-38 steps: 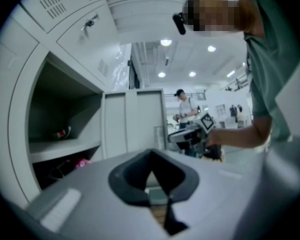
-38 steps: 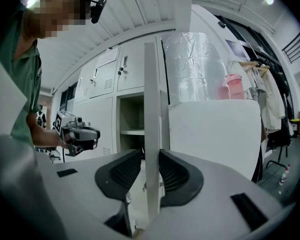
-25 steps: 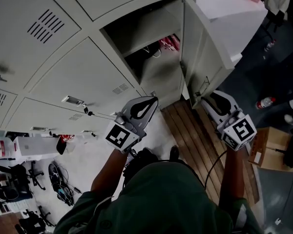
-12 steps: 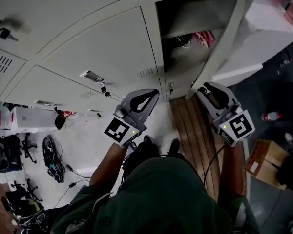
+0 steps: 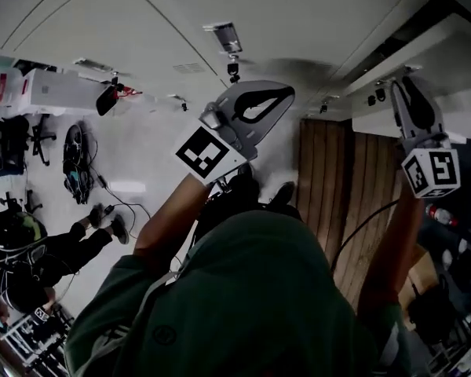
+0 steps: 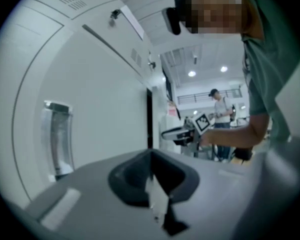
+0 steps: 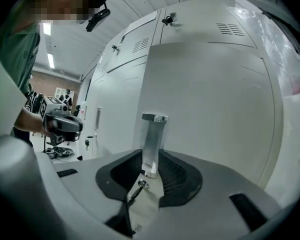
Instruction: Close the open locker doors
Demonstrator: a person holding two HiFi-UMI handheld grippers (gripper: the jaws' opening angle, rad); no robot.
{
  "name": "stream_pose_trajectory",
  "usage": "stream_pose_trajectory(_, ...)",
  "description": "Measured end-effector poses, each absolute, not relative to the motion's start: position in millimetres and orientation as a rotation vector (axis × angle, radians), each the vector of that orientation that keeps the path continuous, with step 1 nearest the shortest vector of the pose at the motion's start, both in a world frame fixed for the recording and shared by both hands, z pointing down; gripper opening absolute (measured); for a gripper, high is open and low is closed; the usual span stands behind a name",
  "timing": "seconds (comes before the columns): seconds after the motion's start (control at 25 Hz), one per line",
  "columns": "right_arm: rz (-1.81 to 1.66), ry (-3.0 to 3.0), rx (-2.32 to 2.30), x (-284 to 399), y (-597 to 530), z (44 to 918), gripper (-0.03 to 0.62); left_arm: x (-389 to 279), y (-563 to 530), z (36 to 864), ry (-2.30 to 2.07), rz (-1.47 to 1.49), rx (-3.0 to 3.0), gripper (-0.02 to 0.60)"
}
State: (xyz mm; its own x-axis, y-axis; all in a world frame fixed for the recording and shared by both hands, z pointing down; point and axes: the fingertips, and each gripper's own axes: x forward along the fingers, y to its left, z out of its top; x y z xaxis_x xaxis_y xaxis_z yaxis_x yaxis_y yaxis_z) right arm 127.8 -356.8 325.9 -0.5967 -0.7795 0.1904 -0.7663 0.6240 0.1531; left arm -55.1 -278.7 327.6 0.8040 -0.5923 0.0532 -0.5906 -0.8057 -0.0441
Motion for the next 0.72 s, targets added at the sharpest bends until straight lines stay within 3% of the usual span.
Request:
stream_pose_trajectory(0.12,-0.092,-2.578,1.349,130,-374,322,0.096,-78,-278,331,1.02,-0.086,-2.939,0.0)
stream_pose_trajectory(0.2,-0.092,-2.565,1.4,136,-380,320,0.025,-91,-278,331,1.047,-0.076,-2.927,0.0)
stream_pose_trajectory(0.72,-0.081,-2.532,1.542,133,-379,319,0.023,-128,-268,329,1.115,-0.032,-2.904,0.0)
